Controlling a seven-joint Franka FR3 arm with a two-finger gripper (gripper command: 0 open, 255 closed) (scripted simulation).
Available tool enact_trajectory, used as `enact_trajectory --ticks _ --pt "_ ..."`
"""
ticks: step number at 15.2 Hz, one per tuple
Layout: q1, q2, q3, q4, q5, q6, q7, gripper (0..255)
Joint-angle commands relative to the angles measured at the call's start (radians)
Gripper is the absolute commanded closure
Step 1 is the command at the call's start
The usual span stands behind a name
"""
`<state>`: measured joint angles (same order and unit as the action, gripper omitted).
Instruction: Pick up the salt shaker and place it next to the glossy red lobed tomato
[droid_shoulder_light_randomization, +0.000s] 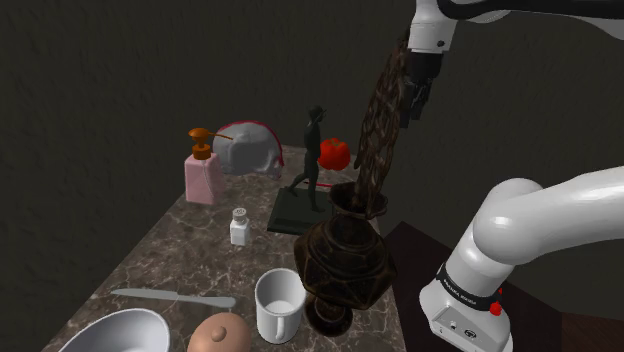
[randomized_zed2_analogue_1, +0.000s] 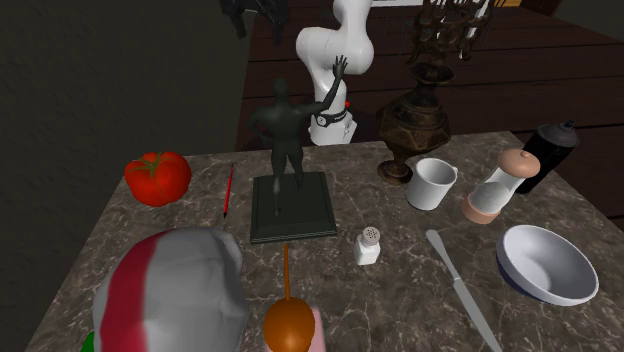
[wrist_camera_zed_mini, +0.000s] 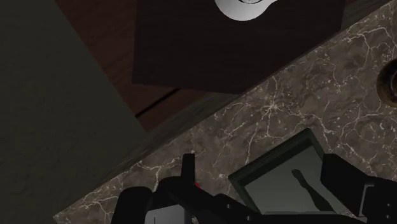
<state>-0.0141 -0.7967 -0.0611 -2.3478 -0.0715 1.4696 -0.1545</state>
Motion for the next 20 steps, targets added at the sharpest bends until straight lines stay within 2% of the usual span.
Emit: enact_trajectory --ticks 1,11,20 --pt "0.000 0.000 0.000 0.000 0.000 0.000 0.000 0" --pt "0.075 0.240 0.174 0.037 0.097 0.153 0.172 0" --pt "0.125 0.527 0.312 0.170 0.116 0.262 0.324 0"
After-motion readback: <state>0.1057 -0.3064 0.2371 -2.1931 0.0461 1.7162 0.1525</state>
